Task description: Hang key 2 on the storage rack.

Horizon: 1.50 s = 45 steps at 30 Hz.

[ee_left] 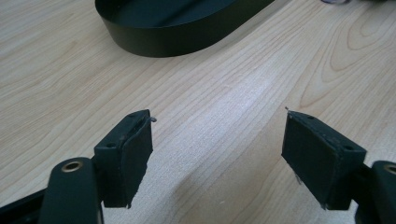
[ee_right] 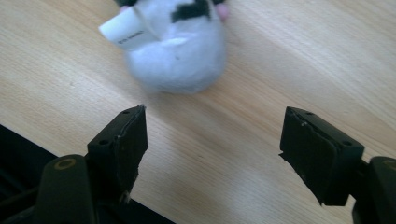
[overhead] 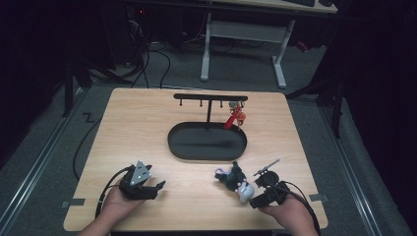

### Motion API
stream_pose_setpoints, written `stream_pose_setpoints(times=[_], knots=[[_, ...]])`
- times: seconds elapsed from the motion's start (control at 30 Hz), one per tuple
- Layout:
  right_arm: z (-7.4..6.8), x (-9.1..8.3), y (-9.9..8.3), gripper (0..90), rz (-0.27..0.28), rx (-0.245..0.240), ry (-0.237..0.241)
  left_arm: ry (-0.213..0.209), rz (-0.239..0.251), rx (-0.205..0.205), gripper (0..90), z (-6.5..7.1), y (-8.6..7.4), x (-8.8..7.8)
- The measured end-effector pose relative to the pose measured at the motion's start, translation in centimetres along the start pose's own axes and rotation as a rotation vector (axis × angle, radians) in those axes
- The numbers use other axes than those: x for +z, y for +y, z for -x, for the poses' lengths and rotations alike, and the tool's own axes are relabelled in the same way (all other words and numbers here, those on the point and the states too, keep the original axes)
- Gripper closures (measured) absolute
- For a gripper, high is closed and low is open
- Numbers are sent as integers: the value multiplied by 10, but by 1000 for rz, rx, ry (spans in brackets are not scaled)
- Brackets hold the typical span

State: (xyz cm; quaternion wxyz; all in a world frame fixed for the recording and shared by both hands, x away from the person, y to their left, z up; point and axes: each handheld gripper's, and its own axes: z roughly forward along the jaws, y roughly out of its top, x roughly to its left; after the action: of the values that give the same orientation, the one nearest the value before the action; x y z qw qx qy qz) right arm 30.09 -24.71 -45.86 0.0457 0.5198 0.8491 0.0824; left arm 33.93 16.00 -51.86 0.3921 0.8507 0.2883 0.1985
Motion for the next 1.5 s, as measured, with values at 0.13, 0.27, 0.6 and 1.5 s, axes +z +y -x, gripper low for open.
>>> stream_pose_setpoints(times=[0.13, 0.27, 0.6, 1.5], knots=[[-5, 3, 2, 206, -4, -12, 15, -5, -7, -1, 250, 0, 0, 1], [-10, 5, 5, 178, -5, -25, 23, -9, -8, -4, 240, 1, -1, 1], [-19, 7, 22, 86, 17, -49, 21, -34, -33, -27, 200, 0, -1, 2], [-27, 24, 51, 172, 24, -98, -4, -4, -13, -35, 189, -4, -7, -10]])
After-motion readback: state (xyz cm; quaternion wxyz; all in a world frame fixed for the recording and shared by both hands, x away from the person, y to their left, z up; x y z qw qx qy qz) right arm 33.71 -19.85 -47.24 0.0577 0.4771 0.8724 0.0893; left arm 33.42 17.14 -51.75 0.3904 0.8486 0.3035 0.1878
